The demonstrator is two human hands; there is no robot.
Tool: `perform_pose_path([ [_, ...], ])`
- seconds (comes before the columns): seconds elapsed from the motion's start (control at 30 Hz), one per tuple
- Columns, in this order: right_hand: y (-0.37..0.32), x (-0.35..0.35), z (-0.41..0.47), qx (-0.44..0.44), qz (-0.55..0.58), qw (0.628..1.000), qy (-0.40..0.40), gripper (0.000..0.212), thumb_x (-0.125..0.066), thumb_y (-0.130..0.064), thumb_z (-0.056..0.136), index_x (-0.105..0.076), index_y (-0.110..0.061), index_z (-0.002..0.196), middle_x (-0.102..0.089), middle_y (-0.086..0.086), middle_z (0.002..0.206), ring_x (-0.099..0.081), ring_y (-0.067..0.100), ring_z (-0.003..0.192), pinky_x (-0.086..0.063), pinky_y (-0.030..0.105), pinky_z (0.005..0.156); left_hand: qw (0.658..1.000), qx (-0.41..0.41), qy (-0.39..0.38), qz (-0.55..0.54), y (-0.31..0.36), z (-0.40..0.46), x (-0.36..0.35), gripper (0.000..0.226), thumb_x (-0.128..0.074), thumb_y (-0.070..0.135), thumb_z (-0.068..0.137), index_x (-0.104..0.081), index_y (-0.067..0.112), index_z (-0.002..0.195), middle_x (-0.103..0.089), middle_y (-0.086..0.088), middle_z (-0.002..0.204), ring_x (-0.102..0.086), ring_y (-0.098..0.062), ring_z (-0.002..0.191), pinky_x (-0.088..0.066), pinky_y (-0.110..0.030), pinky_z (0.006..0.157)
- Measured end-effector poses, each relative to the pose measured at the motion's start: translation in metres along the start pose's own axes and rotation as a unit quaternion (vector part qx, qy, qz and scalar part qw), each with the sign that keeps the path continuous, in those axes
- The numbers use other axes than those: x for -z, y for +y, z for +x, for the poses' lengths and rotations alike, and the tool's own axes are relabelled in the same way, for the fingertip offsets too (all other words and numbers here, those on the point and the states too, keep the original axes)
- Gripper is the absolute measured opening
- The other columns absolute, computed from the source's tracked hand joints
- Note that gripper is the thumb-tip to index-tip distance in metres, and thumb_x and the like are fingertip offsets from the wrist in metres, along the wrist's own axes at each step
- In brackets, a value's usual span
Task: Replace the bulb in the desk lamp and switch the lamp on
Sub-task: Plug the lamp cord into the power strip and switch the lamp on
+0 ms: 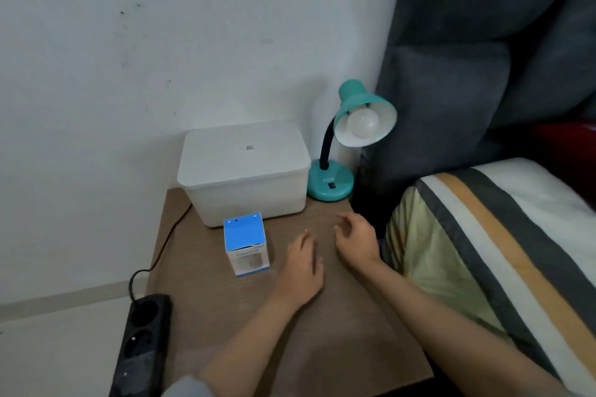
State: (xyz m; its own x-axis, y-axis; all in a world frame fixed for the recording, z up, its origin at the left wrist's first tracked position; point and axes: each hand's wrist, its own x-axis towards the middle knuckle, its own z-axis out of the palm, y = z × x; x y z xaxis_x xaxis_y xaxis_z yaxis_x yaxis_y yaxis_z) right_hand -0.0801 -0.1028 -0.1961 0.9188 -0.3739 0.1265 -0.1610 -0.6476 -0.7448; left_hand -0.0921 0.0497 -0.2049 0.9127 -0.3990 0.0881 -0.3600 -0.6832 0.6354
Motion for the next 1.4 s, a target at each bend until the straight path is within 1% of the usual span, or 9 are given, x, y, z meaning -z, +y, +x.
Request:
perform_pose_path([
  [0.07,0.002,-0.002,0.019,0.009,-0.011,1.0,0.0,0.034,-0.059,-0.014,0.086,-0.059,-0.01,0.119,-0.062,0.009,0.118,-0.059,0.023,0.109,-0.048,0.033,0.095,1.0,0.0,-0.015,0.01,-0.004,0.02,-0.003,0.05,-0.049,0.021,0.09,-0.038,0.003,0.135,-0.033,-0.015,0.147,-0.029,-0.028,0.137,-0.019,-0.03,0.114],
  [0.17,0.003,-0.009,0.045,0.021,-0.038,0.999,-0.008,0.043,-0.057,-0.015,0.086,-0.053,-0.01,0.129,-0.055,0.011,0.133,-0.05,0.025,0.123,-0.04,0.033,0.103,0.997,-0.01,-0.037,0.066,-0.014,0.047,-0.004,0.055,-0.045,0.038,0.089,-0.037,0.011,0.137,-0.031,-0.011,0.149,-0.029,-0.027,0.136,-0.025,-0.043,0.114],
  [0.33,0.009,-0.029,0.075,0.036,-0.07,0.997,-0.021,0.056,-0.056,-0.018,0.087,-0.041,-0.013,0.14,-0.036,0.013,0.15,-0.029,0.028,0.139,-0.026,0.033,0.113,0.985,-0.019,-0.071,0.157,-0.03,0.06,-0.017,0.071,-0.031,0.06,0.085,-0.022,0.022,0.145,-0.011,-0.001,0.158,-0.011,-0.02,0.144,-0.006,-0.053,0.116],
  [0.6,0.02,-0.052,0.089,0.061,-0.063,0.995,0.043,0.045,-0.058,-0.014,0.089,-0.049,-0.005,0.132,-0.048,0.016,0.138,-0.035,0.032,0.131,-0.022,0.031,0.112,0.987,-0.016,-0.04,0.158,-0.034,0.063,-0.022,0.069,-0.035,0.06,0.084,-0.022,0.027,0.143,-0.015,0.002,0.156,-0.016,-0.018,0.142,-0.007,-0.05,0.115],
  [0.77,0.022,-0.054,0.091,0.072,-0.055,0.995,0.051,0.043,-0.06,-0.01,0.088,-0.051,0.0,0.128,-0.053,0.017,0.133,-0.039,0.034,0.129,-0.018,0.028,0.112,0.987,-0.017,-0.04,0.153,-0.034,0.062,-0.022,0.068,-0.035,0.06,0.085,-0.023,0.027,0.143,-0.015,0.003,0.156,-0.014,-0.017,0.142,-0.006,-0.049,0.116],
  [0.93,0.025,-0.06,0.091,0.089,-0.079,0.991,0.058,0.034,-0.058,-0.007,0.084,-0.056,0.005,0.116,-0.057,0.025,0.122,-0.049,0.043,0.116,-0.027,0.037,0.108,0.983,0.001,-0.056,0.177,-0.03,0.064,-0.02,0.068,-0.037,0.058,0.085,-0.022,0.026,0.144,-0.013,0.002,0.157,-0.013,-0.019,0.144,-0.004,-0.047,0.117],
  [1.07,0.022,-0.059,0.09,0.086,-0.072,0.991,0.066,0.031,-0.06,-0.001,0.08,-0.058,0.01,0.109,-0.058,0.029,0.116,-0.049,0.049,0.11,-0.038,0.046,0.102,0.983,-0.004,-0.028,0.183,-0.03,0.063,-0.022,0.073,-0.032,0.062,0.078,-0.03,0.025,0.141,-0.021,0.001,0.155,-0.023,-0.021,0.141,-0.01,-0.045,0.116],
  [1.2,0.019,-0.057,0.089,0.097,-0.075,0.99,0.074,0.028,-0.059,-0.002,0.082,-0.057,0.007,0.109,-0.057,0.027,0.116,-0.047,0.045,0.11,-0.038,0.042,0.1,0.983,0.0,-0.029,0.18,-0.03,0.063,-0.024,0.074,-0.03,0.062,0.077,-0.029,0.026,0.141,-0.019,0.003,0.156,-0.021,-0.019,0.141,-0.009,-0.045,0.116],
  [1.4,0.018,-0.055,0.087,0.106,-0.077,0.989,0.066,0.037,-0.057,-0.005,0.085,-0.052,0.006,0.121,-0.053,0.025,0.122,-0.044,0.041,0.114,-0.038,0.044,0.103,0.983,0.003,-0.032,0.18,-0.03,0.063,-0.023,0.074,-0.03,0.063,0.077,-0.028,0.027,0.141,-0.019,0.003,0.156,-0.02,-0.019,0.141,-0.008,-0.045,0.116],
])
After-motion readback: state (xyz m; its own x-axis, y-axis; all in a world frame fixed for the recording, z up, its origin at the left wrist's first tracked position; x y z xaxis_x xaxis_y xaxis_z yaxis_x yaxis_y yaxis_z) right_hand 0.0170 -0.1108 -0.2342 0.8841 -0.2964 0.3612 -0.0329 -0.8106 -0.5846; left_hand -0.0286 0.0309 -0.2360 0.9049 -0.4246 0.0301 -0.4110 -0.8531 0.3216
